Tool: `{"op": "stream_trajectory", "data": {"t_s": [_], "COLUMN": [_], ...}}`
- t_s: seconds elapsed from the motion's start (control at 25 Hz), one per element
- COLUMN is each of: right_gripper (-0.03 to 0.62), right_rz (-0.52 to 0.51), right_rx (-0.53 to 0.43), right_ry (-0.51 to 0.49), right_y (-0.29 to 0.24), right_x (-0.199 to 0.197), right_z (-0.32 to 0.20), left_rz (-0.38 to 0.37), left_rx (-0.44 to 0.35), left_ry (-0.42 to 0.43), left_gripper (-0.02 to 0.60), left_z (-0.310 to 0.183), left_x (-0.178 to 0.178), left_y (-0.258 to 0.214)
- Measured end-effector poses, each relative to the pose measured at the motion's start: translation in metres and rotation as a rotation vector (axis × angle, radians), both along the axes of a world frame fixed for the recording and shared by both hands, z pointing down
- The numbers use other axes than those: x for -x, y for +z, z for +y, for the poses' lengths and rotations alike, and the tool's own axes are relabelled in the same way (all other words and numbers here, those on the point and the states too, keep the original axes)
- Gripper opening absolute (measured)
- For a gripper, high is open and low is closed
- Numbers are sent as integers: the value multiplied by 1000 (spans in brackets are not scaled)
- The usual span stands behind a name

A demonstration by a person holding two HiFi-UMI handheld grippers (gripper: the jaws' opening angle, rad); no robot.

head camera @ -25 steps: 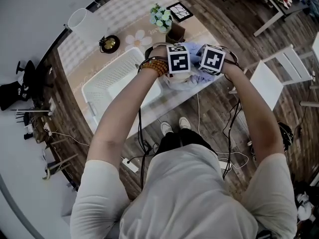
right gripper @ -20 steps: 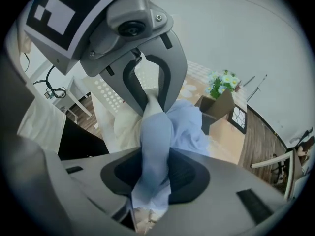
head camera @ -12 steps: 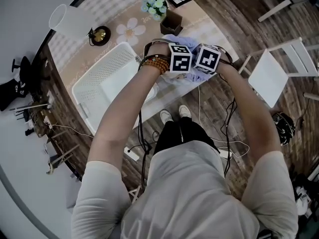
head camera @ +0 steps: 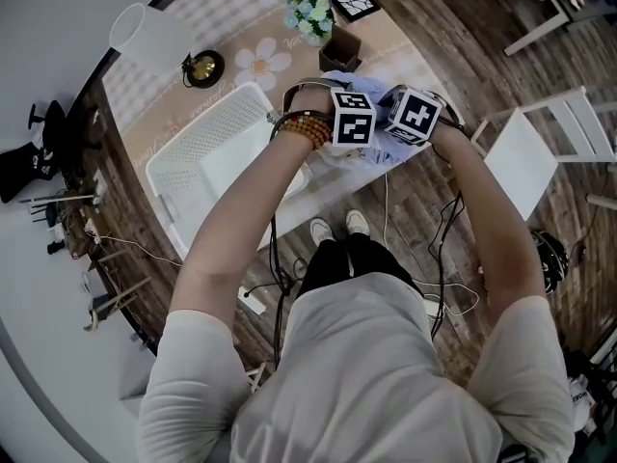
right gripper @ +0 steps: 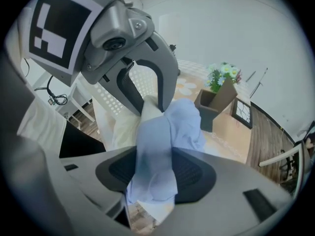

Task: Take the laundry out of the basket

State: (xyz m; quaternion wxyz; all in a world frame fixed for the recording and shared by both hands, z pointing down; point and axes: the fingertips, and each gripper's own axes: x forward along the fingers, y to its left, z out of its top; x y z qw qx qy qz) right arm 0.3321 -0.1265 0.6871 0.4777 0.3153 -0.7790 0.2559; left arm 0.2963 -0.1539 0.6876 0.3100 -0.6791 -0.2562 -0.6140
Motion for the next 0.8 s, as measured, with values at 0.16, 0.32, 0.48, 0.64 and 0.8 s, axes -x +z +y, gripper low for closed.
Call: {"op": "stream_trajectory", "data": {"t_s": [0.16,0.32,0.48,0.64,0.8], "right_gripper": [236,236,221,174,153], "right_rz": [15,-3,-40,-120,-253], "right_rx": [-40,-120,-222,-361,-503], "right_ry": [16,45,76,116,145], "right_y": [-24,-60,-102,-155,-206], "right_x": [-9,-8,6,35,79], "right_z": [-8,-17,-21,-32,-34], "left_rz": [51,180,351,601,883], "left_rx": [-51,-75,-70,3,107], "left_ry": [2,-66,-172,-337,-492], "left_gripper": [178,175,173,171,118], "left_z": [-6,-10,-9,-14,-9], "left_x": [-3,-5,3,26,67], "left_y": [-25,-60,-107,-170,-225]}}
